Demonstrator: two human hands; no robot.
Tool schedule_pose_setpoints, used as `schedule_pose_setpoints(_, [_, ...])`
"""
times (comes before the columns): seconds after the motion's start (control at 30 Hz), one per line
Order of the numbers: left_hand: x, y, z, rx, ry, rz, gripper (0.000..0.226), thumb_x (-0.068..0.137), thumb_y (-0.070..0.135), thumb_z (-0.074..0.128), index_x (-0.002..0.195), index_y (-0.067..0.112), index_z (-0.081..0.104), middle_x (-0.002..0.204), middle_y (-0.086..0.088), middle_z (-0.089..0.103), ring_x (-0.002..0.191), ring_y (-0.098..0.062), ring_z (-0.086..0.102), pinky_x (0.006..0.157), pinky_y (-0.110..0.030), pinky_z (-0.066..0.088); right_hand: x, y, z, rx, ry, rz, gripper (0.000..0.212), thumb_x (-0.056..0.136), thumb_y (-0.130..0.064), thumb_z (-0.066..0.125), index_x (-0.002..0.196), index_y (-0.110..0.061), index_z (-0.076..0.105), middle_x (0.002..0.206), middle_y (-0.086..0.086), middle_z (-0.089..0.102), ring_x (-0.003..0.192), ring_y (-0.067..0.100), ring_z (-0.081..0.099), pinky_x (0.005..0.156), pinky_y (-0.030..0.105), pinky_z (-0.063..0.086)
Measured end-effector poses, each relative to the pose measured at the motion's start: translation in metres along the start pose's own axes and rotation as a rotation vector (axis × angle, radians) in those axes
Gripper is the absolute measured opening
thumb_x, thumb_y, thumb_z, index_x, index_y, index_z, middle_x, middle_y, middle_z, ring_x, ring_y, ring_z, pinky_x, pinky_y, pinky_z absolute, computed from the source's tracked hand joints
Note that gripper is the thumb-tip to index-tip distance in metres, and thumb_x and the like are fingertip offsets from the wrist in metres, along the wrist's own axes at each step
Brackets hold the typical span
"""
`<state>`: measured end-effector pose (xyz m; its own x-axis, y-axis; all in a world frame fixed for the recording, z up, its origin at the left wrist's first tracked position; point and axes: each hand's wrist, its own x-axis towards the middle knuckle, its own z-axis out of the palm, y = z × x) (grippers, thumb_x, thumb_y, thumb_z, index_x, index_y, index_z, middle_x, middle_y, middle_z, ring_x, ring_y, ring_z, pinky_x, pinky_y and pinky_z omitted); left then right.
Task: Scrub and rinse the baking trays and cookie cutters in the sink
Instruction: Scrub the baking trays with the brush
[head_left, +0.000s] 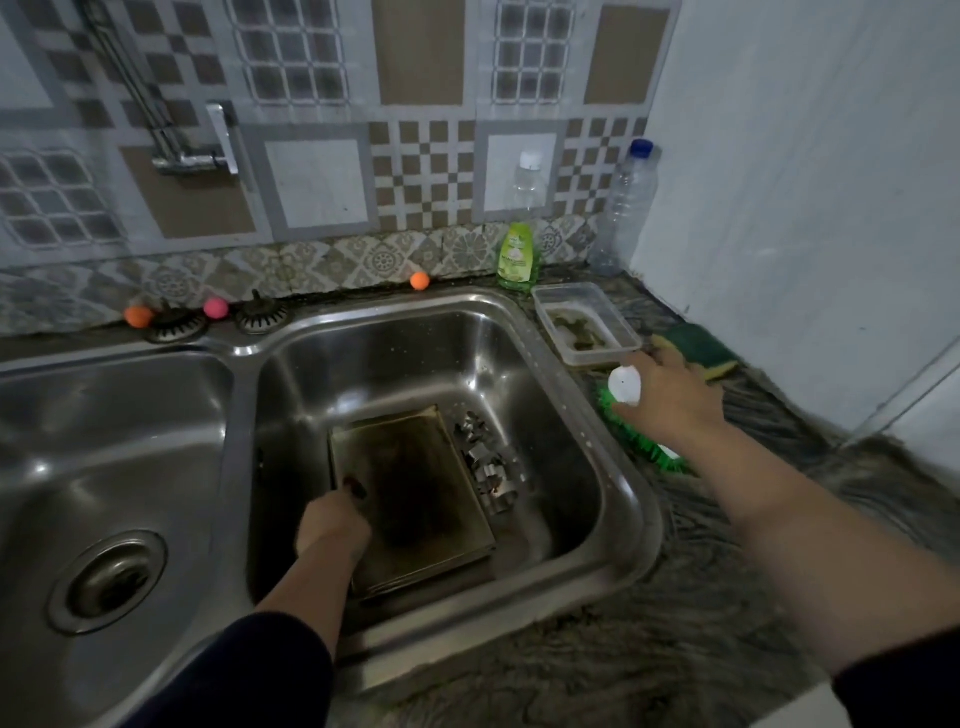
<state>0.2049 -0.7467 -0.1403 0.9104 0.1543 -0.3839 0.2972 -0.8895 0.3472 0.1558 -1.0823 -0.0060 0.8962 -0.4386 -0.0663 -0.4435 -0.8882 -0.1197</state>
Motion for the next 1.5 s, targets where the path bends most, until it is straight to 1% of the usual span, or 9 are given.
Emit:
schedule_pose_setpoints(0.13, [-0.006, 0.006, -0.008, -0.081, -0.018, -0.074, 0.048, 0.088, 0.007, 0.056, 0.132, -0.002, 0.039, 0.124, -0.022, 0.054, 0.114, -0.034, 0.055, 0.082, -0.037, 0.048, -0.004, 0.009, 0.013, 0.076, -0.059, 0.019, 0.069, 0.083, -0.035, 0.068, 0.139, -0.035, 0.027, 0.139, 0.011, 0.04, 0.115, 0.042, 0.05, 0.084, 0.046, 0.048])
schedule_pose_setpoints(0.3, [-0.002, 0.013, -0.011, -0.341, 0.0, -0.104, 0.075, 0.087, 0.013, 0.062, 0.142, -0.004, 0.014, 0.131, -0.028, 0.049, 0.118, -0.042, 0.052, 0.091, -0.042, 0.045, -0.008, 0.006, 0.017, 0.067, 0.011, 0.006, 0.071, 0.083, -0.024, 0.066, 0.141, -0.038, 0.026, 0.134, 0.01, 0.045, 0.111, 0.04, 0.053, 0.076, 0.04, 0.045])
schedule_pose_setpoints(0.57, [0.005, 0.022, -0.016, -0.573, 0.022, -0.15, 0.045, 0.103, 0.028, 0.036, 0.135, -0.003, 0.044, 0.132, -0.023, 0.052, 0.12, -0.039, 0.049, 0.089, -0.036, 0.038, 0.017, -0.032, -0.026, 0.242, 0.137, -0.083, 0.069, 0.082, -0.039, 0.069, 0.142, -0.039, 0.035, 0.131, 0.006, 0.056, 0.112, 0.031, 0.057, 0.082, 0.037, 0.049])
schedule_pose_setpoints(0.67, [0.01, 0.018, -0.014, -0.646, 0.04, -0.143, 0.046, 0.105, 0.029, 0.029, 0.137, -0.002, 0.042, 0.131, -0.023, 0.051, 0.121, -0.04, 0.049, 0.097, -0.041, 0.038, 0.049, -0.041, -0.036, 0.333, 0.168, -0.113, 0.069, 0.083, -0.04, 0.069, 0.144, -0.035, 0.035, 0.135, 0.008, 0.055, 0.116, 0.032, 0.055, 0.088, 0.038, 0.047])
schedule_pose_setpoints(0.8, [0.013, 0.014, -0.013, -0.74, 0.05, -0.065, 0.043, 0.105, 0.028, 0.029, 0.137, 0.003, 0.042, 0.128, -0.019, 0.053, 0.116, -0.037, 0.052, 0.095, -0.041, 0.042, 0.098, -0.048, -0.033, 0.376, 0.171, -0.1, 0.071, 0.085, -0.04, 0.068, 0.147, -0.034, 0.033, 0.139, 0.009, 0.052, 0.122, 0.033, 0.051, 0.094, 0.038, 0.044])
schedule_pose_setpoints(1.0, [0.013, 0.024, -0.031, -1.017, 0.078, 0.248, 0.046, 0.106, 0.021, 0.029, 0.149, 0.036, 0.027, 0.13, 0.004, 0.052, 0.121, -0.018, 0.05, 0.107, -0.042, 0.038, 0.155, -0.049, -0.003, 0.248, 0.095, -0.089, 0.066, 0.089, -0.041, 0.062, 0.148, -0.032, 0.032, 0.144, 0.009, 0.047, 0.127, 0.034, 0.046, 0.101, 0.039, 0.041])
schedule_pose_setpoints(1.17, [0.036, 0.027, -0.027, -1.167, 0.155, 0.299, 0.046, 0.105, 0.021, 0.031, 0.149, 0.034, 0.027, 0.152, 0.008, 0.035, 0.14, -0.011, 0.032, 0.118, -0.042, 0.025, 0.173, -0.05, 0.027, 0.157, 0.027, -0.064, 0.063, 0.093, -0.039, 0.054, 0.149, -0.037, 0.026, 0.147, 0.011, 0.042, 0.128, 0.037, 0.044, 0.097, 0.043, 0.042])
schedule_pose_setpoints(1.33, [0.038, 0.04, -0.031, -1.182, 0.169, 0.377, 0.044, 0.105, 0.025, 0.031, 0.146, 0.041, 0.032, 0.15, 0.011, 0.04, 0.139, -0.007, 0.035, 0.117, -0.042, 0.027, 0.168, -0.054, 0.016, 0.201, 0.133, -0.051, 0.065, 0.091, -0.037, 0.055, 0.149, -0.037, 0.026, 0.138, 0.013, 0.05, 0.122, 0.037, 0.049, 0.094, 0.042, 0.044])
schedule_pose_setpoints(1.5, [0.027, 0.062, -0.045, -1.207, 0.204, 0.388, 0.046, 0.106, 0.016, 0.028, 0.15, 0.028, 0.03, 0.153, 0.008, 0.035, 0.141, -0.007, 0.029, 0.116, -0.029, 0.023, 0.114, -0.097, -0.016, 0.359, 0.301, -0.315, 0.068, 0.089, -0.032, 0.061, 0.149, -0.032, 0.029, 0.138, 0.01, 0.051, 0.119, 0.033, 0.051, 0.091, 0.04, 0.045])
